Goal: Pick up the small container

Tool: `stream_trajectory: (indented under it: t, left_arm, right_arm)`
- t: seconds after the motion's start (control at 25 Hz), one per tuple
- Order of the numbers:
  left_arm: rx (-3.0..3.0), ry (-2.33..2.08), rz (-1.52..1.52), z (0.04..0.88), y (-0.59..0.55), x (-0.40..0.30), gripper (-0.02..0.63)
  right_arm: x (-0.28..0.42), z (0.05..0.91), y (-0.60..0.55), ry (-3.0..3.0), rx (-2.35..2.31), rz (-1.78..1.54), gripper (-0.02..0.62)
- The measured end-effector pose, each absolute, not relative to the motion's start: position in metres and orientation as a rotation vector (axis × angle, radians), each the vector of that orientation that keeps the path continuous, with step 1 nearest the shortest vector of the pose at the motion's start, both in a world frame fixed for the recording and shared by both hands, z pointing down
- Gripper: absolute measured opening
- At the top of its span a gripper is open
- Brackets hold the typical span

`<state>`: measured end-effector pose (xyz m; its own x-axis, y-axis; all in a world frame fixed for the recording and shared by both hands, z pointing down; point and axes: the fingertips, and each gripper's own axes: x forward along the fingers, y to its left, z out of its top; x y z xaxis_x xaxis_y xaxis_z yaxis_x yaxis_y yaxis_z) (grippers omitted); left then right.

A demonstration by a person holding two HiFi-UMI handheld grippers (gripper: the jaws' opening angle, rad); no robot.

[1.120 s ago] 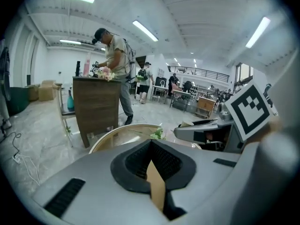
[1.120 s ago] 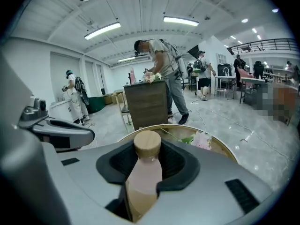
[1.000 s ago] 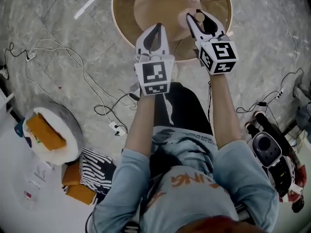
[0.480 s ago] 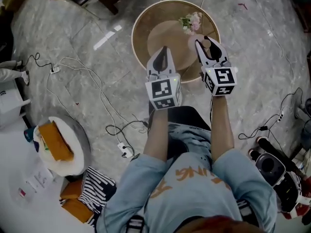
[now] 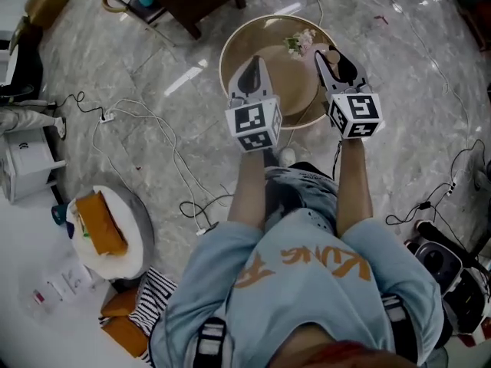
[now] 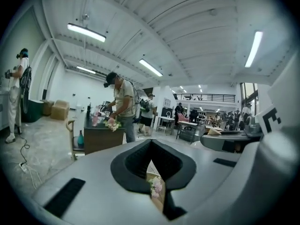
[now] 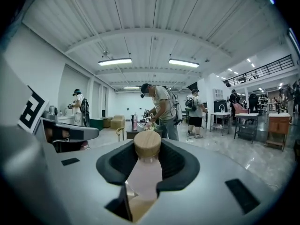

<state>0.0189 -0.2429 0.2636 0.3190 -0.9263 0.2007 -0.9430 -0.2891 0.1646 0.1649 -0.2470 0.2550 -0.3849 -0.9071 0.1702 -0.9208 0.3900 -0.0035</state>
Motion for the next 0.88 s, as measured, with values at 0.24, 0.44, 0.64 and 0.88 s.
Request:
stream_trajectory:
  t: [0.24, 0.44, 0.64, 0.88]
  left_arm:
    - [2.413, -1.716, 0.059, 0.22, -0.235, 0.034, 0.023]
    - [2.439, -1.72, 0.084, 0.214, -0.224, 0.043, 0.023]
    - [2.468, -1.723, 0.091, 0.203, -0.227, 0.051, 0.023]
    - [2.493, -1.707, 0.103, 0.199, -0.228, 0.062, 0.023]
  right_arm:
    - [0.174, 0.222, -0.233, -2.59, 1.638, 0.118, 0.144]
    - [0.173, 0.212, -0.225, -2.632, 1.627, 0.119, 0.144]
    - [0.169, 0.206, -0.228, -2.665, 1.631, 0.116, 0.144]
    - [0.172, 0.203, -0.228, -2.659, 1.613, 0.093, 0.144]
